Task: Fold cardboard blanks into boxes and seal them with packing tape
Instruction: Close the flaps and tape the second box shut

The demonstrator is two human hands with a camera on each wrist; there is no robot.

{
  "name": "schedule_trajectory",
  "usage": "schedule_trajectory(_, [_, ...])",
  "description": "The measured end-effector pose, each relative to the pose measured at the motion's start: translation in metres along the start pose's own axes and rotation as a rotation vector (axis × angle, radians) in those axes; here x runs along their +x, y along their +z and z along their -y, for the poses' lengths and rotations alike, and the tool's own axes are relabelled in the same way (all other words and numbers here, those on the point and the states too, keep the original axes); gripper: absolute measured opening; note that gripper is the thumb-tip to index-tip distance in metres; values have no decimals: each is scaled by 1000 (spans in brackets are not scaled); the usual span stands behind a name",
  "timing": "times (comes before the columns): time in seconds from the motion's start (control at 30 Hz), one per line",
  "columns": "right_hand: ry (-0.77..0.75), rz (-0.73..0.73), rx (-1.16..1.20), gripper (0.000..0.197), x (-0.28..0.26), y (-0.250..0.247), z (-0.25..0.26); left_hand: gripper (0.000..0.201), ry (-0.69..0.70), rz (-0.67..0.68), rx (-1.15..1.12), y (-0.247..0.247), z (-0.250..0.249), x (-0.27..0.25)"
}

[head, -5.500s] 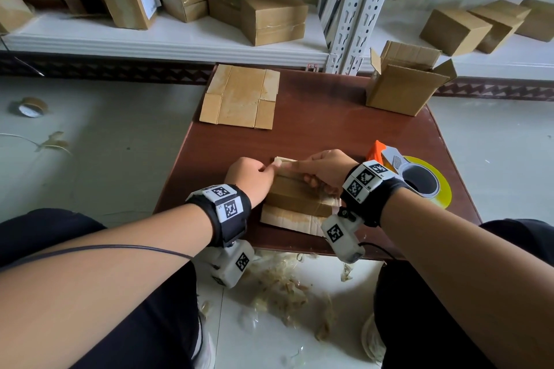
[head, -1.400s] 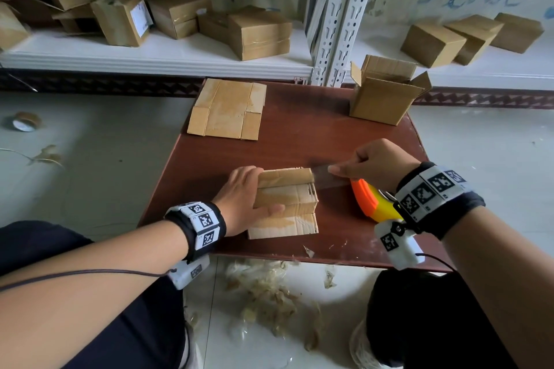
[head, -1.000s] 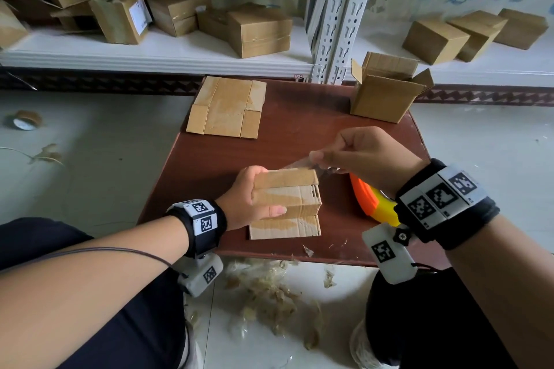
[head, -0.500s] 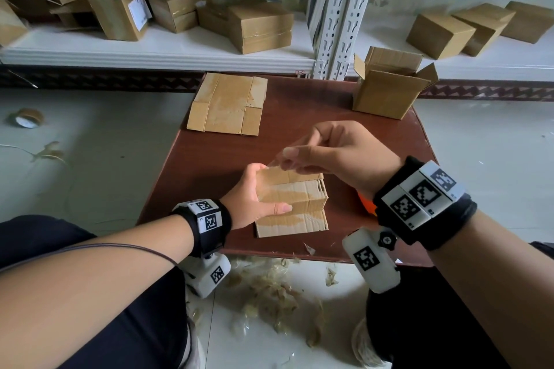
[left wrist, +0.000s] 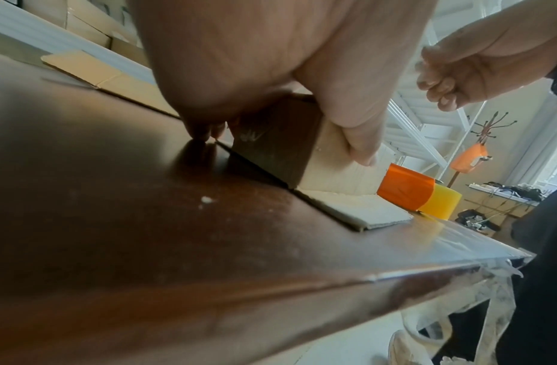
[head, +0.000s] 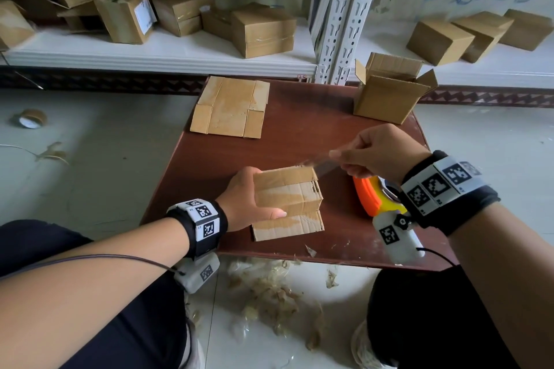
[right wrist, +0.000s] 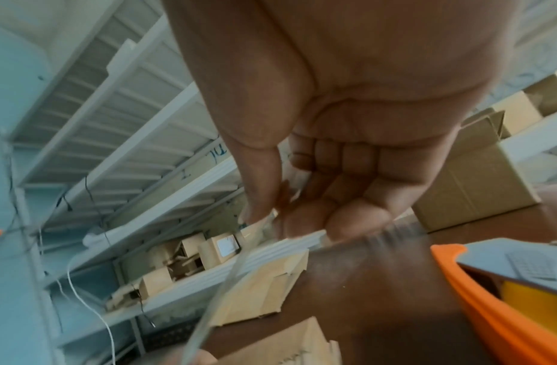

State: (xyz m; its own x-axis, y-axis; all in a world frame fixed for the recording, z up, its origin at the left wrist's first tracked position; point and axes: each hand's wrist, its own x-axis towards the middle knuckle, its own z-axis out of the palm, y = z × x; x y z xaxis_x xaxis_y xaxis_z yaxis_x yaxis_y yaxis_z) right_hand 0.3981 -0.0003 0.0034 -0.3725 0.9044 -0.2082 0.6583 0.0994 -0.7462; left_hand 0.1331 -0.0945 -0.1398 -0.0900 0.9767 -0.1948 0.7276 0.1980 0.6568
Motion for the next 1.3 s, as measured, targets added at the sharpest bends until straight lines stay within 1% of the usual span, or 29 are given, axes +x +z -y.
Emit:
schedule_trajectory(0.17, [-28,-67,-140,42,9,7,-11,107,-9,-50,67,-2,-2,-7])
schedule_trajectory(0.3, [-18,-119,-199,38,16,14,-23,116,24,-61,206,-2,-2,-11])
schedule_trajectory(0.43, [-14,-140,-233,37,20,21,-27,120,38,-74,226,-1,-1,-11])
schedule_trajectory(0.57, [12,-159,-198,37,26,25,-31,117,55,-69,304,-4,-4,-11])
schedule_trajectory(0.73, [66,-150,-122,35,28,31,-38,119,52,-52,296,-7,-7,-13])
schedule_trajectory(0.87, [90,-161,8,31,31,38,-45,111,69,-91,292,-4,-4,-12])
schedule_trajectory(1.03, [121,-184,66,30,32,42,-47,101,87,-156,288,-3,-3,-13])
schedule_trajectory(1.3, [166,-206,177,28,36,50,-57,100,100,-67,475,-6,-3,-16])
